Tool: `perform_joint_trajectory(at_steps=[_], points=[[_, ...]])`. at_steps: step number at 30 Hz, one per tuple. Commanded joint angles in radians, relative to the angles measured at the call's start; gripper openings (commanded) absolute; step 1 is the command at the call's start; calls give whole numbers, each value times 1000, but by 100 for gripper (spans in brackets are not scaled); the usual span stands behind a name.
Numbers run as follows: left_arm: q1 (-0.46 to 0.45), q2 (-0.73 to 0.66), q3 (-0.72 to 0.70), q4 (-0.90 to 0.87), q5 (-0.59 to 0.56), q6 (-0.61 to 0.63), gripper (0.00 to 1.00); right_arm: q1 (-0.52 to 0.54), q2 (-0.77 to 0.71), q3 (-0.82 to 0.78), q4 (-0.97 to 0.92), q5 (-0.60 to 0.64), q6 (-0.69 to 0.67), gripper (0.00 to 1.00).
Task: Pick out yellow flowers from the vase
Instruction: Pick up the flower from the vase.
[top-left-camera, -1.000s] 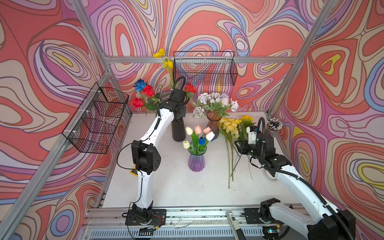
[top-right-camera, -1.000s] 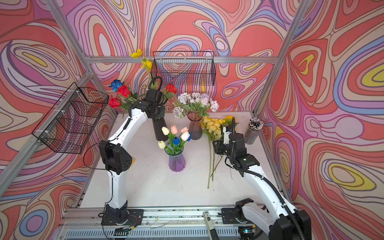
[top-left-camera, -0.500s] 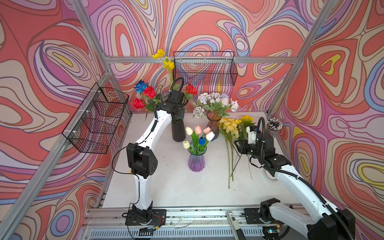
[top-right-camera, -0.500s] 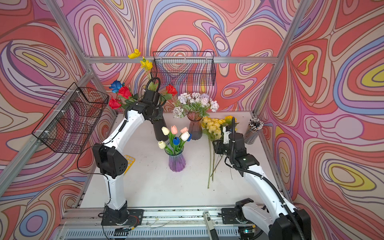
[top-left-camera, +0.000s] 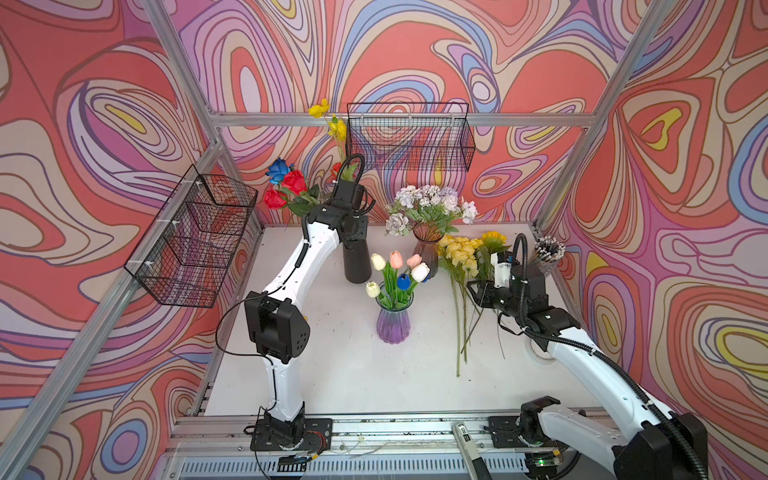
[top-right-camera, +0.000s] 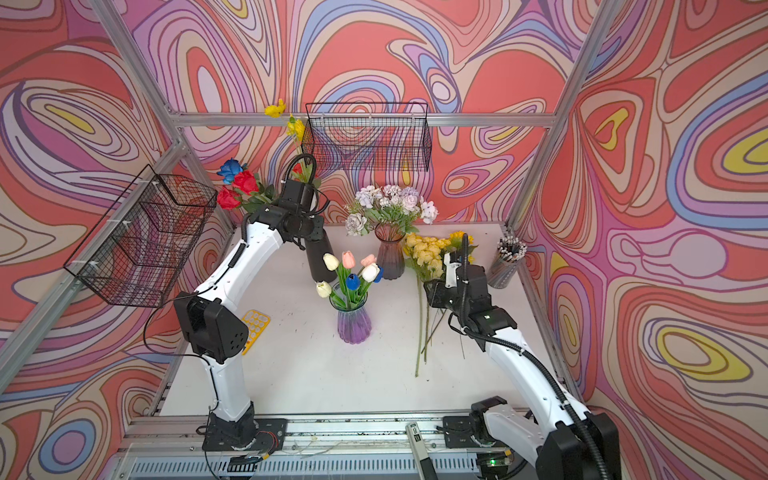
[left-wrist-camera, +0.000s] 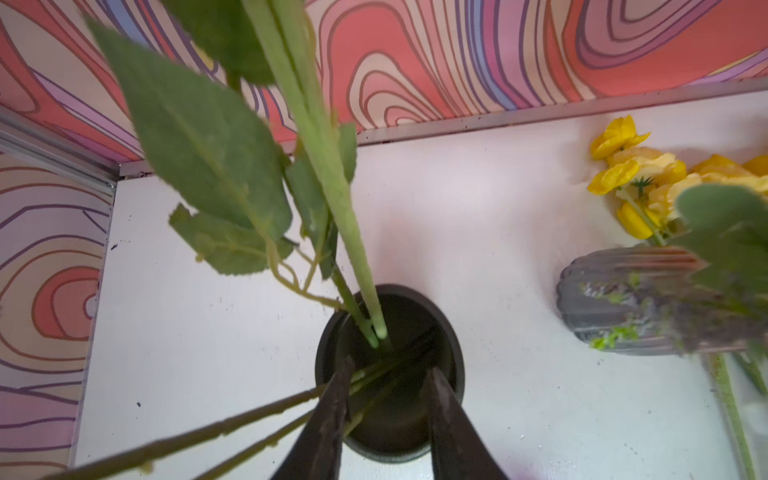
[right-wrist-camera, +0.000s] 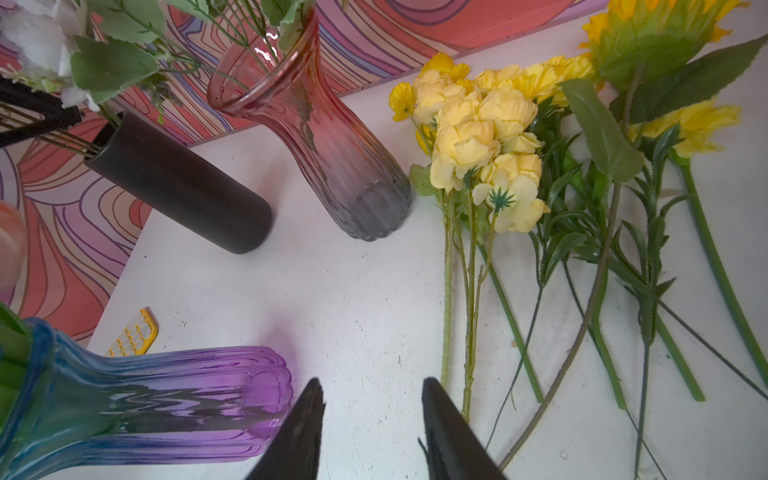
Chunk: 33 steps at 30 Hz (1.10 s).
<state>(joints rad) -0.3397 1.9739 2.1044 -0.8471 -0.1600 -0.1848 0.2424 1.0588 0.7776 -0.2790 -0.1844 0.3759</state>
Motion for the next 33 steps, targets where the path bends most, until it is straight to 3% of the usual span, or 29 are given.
perform_joint_trajectory(at_steps=[1,7,19,33], points=[[16,56,112,-34,37,-36,34,-3,3,9,15,-7,4,41],[27,124,206,-81,60,-54,35,-4,-5,8,6,5,-3,41],[39,142,186,-96,34,-53,38,-3,-3,3,11,0,-2,41],[47,169,182,-74,80,-58,38,-3,-20,-3,0,15,-3,41]])
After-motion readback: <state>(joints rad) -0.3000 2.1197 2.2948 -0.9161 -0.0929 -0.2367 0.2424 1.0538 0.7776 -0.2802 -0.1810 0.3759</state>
